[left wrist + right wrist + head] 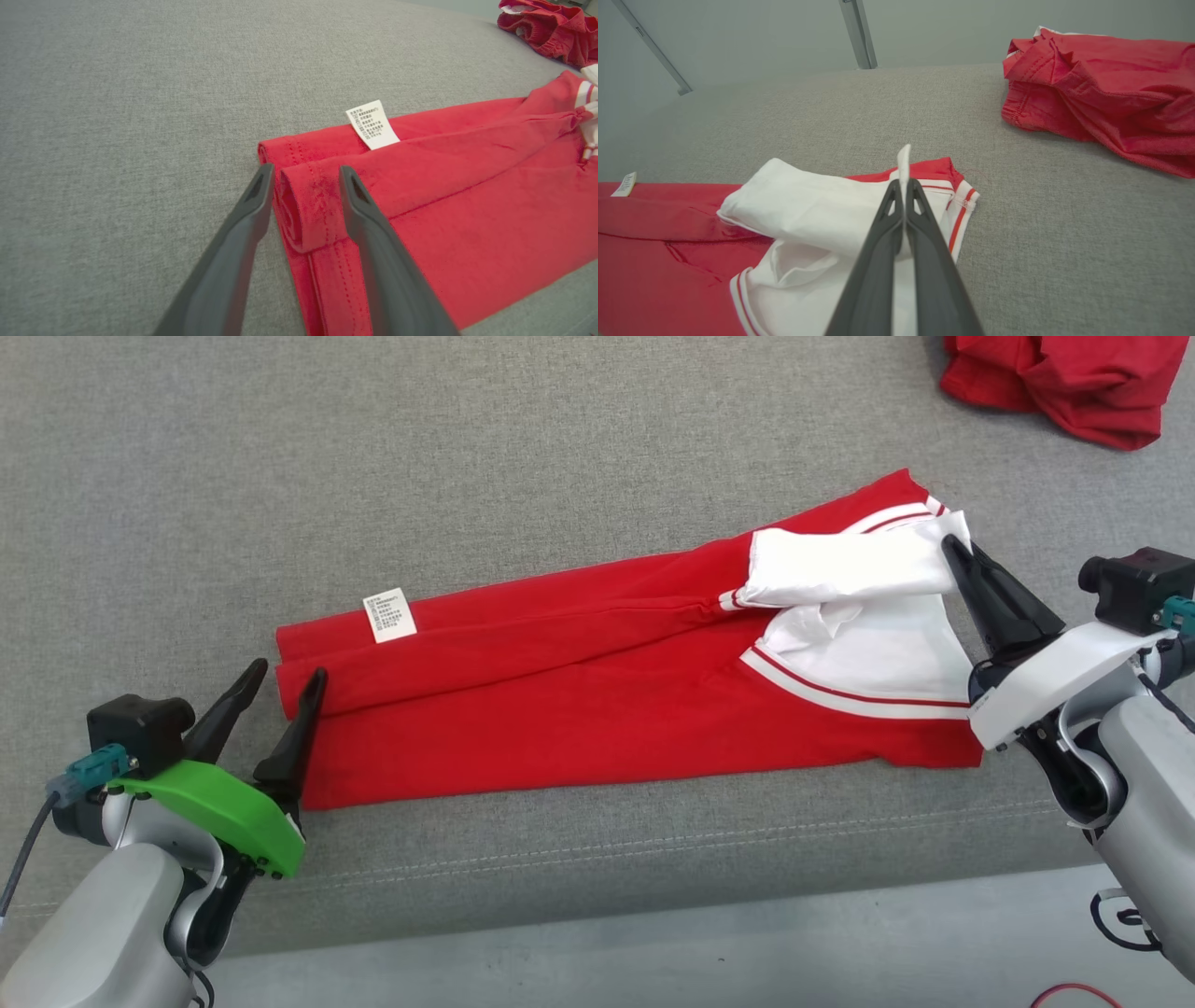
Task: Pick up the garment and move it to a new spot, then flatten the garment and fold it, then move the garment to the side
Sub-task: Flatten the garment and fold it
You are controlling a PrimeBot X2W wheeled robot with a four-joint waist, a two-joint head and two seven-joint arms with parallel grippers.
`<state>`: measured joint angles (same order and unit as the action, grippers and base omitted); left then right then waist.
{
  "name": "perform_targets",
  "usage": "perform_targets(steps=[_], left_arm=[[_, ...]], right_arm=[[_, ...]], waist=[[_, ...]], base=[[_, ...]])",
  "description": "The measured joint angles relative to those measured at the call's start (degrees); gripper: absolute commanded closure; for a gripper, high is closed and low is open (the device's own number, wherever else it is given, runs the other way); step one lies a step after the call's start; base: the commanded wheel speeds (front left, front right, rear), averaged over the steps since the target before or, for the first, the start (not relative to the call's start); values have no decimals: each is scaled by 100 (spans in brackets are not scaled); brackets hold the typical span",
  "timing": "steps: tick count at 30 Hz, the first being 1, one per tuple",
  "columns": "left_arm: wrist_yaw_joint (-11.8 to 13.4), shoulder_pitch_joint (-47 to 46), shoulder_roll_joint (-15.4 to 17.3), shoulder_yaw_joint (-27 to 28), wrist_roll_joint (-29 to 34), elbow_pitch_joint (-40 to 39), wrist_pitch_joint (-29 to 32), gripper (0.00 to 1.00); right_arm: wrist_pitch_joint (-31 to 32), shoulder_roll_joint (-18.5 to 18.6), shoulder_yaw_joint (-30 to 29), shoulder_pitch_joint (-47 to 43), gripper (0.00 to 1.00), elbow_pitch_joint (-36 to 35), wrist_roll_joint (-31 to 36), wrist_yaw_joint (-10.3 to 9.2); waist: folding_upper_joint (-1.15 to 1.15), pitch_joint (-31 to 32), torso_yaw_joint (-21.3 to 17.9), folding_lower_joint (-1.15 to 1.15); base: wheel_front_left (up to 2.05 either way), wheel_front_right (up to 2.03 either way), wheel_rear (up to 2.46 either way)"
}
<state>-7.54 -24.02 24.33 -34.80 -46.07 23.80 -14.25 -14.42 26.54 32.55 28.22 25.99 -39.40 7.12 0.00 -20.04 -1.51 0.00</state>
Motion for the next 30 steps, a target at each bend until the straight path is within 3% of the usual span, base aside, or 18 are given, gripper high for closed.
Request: perform_targets(steps=[2,6,10,11,12,13,30], left_arm=[[0,1,1,13,-1,47,0,0],[0,24,0,71,-3,104,0,0],[0,68,-1,138,-4,113,0,0],[0,69,-1,162,-4,113,0,0],[0,72,-2,176,-4,114,0,0],[0,81,-4,190,-4,109,0,0],[0,297,-142,463,41,-27,0,0]], right_arm=[[0,1,29,-65,100,-7,1,0],[0,5,229,-186,82,-15,1,0],[0,20,386,-377,71,-2,-1,0],[0,27,388,-402,56,16,-3,0],[0,34,388,-415,10,46,-14,0],[0,51,389,-424,0,52,-45,0],[0,175,911,-702,0,189,-274,0]], waist=[[0,18,-2,0],[0,93,5,0],[0,163,24,0],[0,176,28,0],[0,192,31,0],[0,207,34,0],[0,363,48,0]], base=[[0,0,0],[0,0,0],[0,0,0],[0,0,0],[0,0,0],[0,0,0],[0,0,0]])
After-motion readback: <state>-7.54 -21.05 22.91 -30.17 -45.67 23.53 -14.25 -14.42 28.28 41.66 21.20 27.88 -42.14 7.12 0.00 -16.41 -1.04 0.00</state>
